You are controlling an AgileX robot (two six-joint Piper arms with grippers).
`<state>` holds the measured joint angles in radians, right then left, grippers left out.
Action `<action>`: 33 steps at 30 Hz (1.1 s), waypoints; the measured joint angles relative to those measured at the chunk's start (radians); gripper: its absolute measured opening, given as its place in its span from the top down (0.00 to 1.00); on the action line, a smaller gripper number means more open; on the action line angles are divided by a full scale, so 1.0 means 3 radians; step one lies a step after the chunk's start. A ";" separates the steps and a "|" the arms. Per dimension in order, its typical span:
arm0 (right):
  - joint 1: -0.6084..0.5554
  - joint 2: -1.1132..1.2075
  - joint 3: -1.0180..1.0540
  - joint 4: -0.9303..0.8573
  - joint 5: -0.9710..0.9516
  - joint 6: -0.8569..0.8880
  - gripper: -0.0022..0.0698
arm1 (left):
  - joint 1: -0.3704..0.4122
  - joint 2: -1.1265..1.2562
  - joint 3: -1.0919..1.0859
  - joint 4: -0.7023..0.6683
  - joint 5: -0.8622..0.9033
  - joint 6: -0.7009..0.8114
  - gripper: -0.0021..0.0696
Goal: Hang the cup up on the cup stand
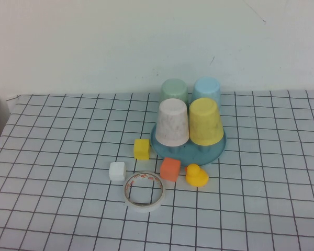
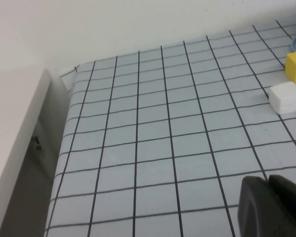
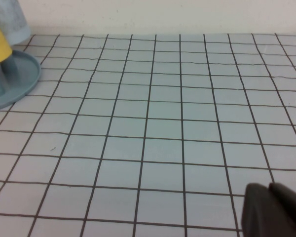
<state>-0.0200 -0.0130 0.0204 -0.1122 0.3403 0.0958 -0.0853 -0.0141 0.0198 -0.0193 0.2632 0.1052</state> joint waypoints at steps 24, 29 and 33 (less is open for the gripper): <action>0.0000 0.0000 0.0000 0.0000 0.0000 0.0000 0.97 | 0.0266 0.0000 -0.0006 0.0000 0.0130 -0.0403 0.97; 0.0000 0.0000 0.0000 0.0000 0.0000 0.0000 0.97 | 0.0266 0.0000 -0.0006 0.0000 0.0130 -0.0404 0.97; 0.0000 0.0000 0.0000 0.0000 0.0000 0.0000 0.97 | 0.0266 0.0000 -0.0006 0.0000 0.0130 -0.0415 0.97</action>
<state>-0.0200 -0.0130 0.0204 -0.1122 0.3403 0.0958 -0.0054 -0.0141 0.0181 -0.0193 0.3021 -0.0195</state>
